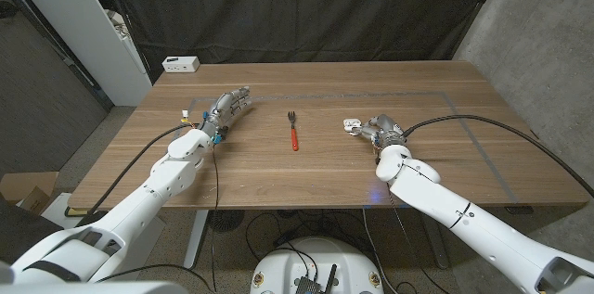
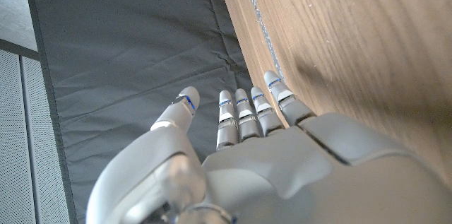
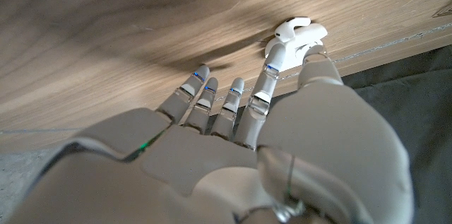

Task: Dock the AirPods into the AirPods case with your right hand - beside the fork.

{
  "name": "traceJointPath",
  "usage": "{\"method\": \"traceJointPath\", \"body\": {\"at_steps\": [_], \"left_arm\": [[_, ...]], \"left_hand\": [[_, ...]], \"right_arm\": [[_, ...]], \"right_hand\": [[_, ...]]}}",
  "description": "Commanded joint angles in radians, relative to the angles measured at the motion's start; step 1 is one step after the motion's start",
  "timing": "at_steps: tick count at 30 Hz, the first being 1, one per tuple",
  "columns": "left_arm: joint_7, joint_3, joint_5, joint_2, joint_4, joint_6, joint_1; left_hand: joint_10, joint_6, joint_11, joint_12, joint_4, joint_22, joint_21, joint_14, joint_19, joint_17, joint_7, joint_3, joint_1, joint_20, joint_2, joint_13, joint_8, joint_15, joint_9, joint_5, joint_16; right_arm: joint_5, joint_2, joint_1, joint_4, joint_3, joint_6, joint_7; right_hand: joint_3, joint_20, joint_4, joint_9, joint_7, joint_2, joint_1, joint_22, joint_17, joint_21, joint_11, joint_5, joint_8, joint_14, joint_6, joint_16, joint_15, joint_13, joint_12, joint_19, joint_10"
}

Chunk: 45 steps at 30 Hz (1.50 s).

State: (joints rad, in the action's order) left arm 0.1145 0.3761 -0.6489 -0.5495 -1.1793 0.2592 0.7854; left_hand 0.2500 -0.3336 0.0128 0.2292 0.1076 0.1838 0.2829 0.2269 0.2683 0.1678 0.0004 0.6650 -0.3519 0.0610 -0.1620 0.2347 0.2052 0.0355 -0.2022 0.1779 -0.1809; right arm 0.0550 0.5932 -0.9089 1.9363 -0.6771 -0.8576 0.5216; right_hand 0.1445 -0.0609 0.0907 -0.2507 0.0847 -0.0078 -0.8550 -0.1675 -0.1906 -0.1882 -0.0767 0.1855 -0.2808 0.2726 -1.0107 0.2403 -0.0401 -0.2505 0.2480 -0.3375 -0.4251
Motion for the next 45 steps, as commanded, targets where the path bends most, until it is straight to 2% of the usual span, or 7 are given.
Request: {"method": "traceJointPath", "body": {"at_steps": [1, 7, 15, 20, 25, 34, 45], "left_arm": [[0.008, 0.0, -0.001, 0.0, 0.011, -0.001, -0.008], [0.006, 0.002, 0.002, 0.002, 0.016, -0.003, -0.014], [0.011, 0.001, -0.001, 0.006, 0.026, 0.001, -0.017], [0.01, 0.002, -0.001, 0.006, 0.029, -0.003, -0.019], [0.019, 0.004, 0.0, 0.011, 0.045, 0.001, -0.027], [0.02, 0.005, 0.001, 0.019, 0.059, 0.011, -0.033], [0.024, 0.012, 0.012, 0.035, 0.093, 0.031, -0.055]], "left_hand": [[0.005, -0.01, -0.004, 0.006, -0.004, 0.002, -0.003, 0.008, 0.004, 0.002, -0.004, 0.001, 0.001, 0.003, 0.003, 0.002, 0.0, 0.005, -0.003, 0.005, 0.001], [0.006, -0.011, -0.002, 0.007, -0.004, 0.003, -0.004, 0.008, 0.004, 0.002, -0.004, 0.002, 0.001, 0.002, 0.003, 0.002, 0.0, 0.003, -0.003, 0.005, 0.001], [0.006, -0.012, -0.004, 0.007, -0.005, 0.003, -0.006, 0.008, 0.004, 0.002, -0.006, 0.002, 0.001, 0.002, 0.003, 0.003, 0.0, 0.005, -0.003, 0.005, 0.001], [0.005, -0.013, -0.003, 0.006, -0.005, 0.003, -0.007, 0.008, 0.003, 0.002, -0.007, 0.002, 0.001, 0.003, 0.003, 0.003, 0.0, 0.004, -0.003, 0.005, 0.001], [0.005, -0.013, -0.004, 0.006, -0.005, 0.003, -0.007, 0.008, 0.003, 0.002, -0.007, 0.002, 0.001, 0.004, 0.003, 0.003, 0.0, 0.004, -0.003, 0.005, 0.001], [0.005, -0.014, -0.003, 0.006, -0.004, 0.003, -0.009, 0.008, 0.003, 0.001, -0.005, 0.002, 0.001, 0.006, 0.004, 0.003, 0.0, 0.005, -0.003, 0.005, 0.001], [0.009, -0.019, -0.003, 0.008, -0.002, 0.003, -0.011, 0.008, 0.003, 0.001, -0.002, 0.003, -0.001, 0.006, 0.005, 0.003, 0.001, 0.005, -0.003, 0.006, 0.002]], "right_arm": [[-0.022, -0.01, 0.025, -0.015, -0.012, -0.03, 0.004], [-0.027, -0.026, 0.039, -0.035, -0.022, -0.032, 0.014], [-0.038, -0.042, 0.047, -0.056, -0.03, -0.034, 0.025], [-0.048, -0.047, 0.045, -0.053, -0.03, -0.044, 0.028], [-0.042, -0.042, 0.031, -0.049, -0.033, -0.012, 0.05], [-0.004, -0.03, -0.008, -0.042, -0.027, 0.077, 0.109], [0.042, -0.057, -0.056, -0.047, -0.004, 0.15, 0.199]], "right_hand": [[0.002, -0.007, 0.003, -0.005, -0.005, -0.002, 0.001, -0.001, -0.002, 0.001, 0.0, 0.011, 0.005, 0.007, 0.0, -0.002, -0.089, -0.003, 0.002, 0.001, -0.013], [0.004, -0.008, 0.007, -0.008, -0.005, 0.0, -0.003, -0.002, -0.002, 0.002, 0.002, 0.012, 0.003, 0.008, -0.004, -0.004, -0.09, -0.002, 0.003, 0.004, -0.019], [0.018, -0.001, 0.031, -0.019, 0.003, 0.004, -0.038, -0.002, 0.001, 0.001, 0.0, 0.019, -0.014, 0.013, -0.038, -0.009, -0.097, 0.0, 0.004, 0.003, -0.035], [0.032, 0.007, 0.055, -0.03, 0.004, 0.002, -0.077, -0.002, 0.003, 0.0, -0.004, 0.025, -0.023, 0.015, -0.045, -0.013, -0.101, 0.001, 0.001, 0.001, -0.037], [0.059, 0.012, 0.071, -0.045, 0.013, 0.027, -0.13, -0.001, 0.0, 0.0, -0.014, 0.032, -0.03, 0.02, -0.037, -0.014, -0.11, 0.001, -0.002, 0.002, -0.042], [0.068, 0.027, 0.075, -0.06, 0.018, 0.033, -0.157, -0.001, -0.003, -0.002, -0.029, 0.031, -0.044, 0.036, -0.047, -0.008, -0.126, -0.003, 0.001, -0.006, -0.057], [0.07, 0.038, 0.071, -0.074, 0.021, 0.034, -0.165, -0.001, -0.008, -0.006, -0.032, 0.028, -0.055, 0.036, -0.05, -0.007, -0.131, -0.007, -0.008, -0.021, -0.039]]}}
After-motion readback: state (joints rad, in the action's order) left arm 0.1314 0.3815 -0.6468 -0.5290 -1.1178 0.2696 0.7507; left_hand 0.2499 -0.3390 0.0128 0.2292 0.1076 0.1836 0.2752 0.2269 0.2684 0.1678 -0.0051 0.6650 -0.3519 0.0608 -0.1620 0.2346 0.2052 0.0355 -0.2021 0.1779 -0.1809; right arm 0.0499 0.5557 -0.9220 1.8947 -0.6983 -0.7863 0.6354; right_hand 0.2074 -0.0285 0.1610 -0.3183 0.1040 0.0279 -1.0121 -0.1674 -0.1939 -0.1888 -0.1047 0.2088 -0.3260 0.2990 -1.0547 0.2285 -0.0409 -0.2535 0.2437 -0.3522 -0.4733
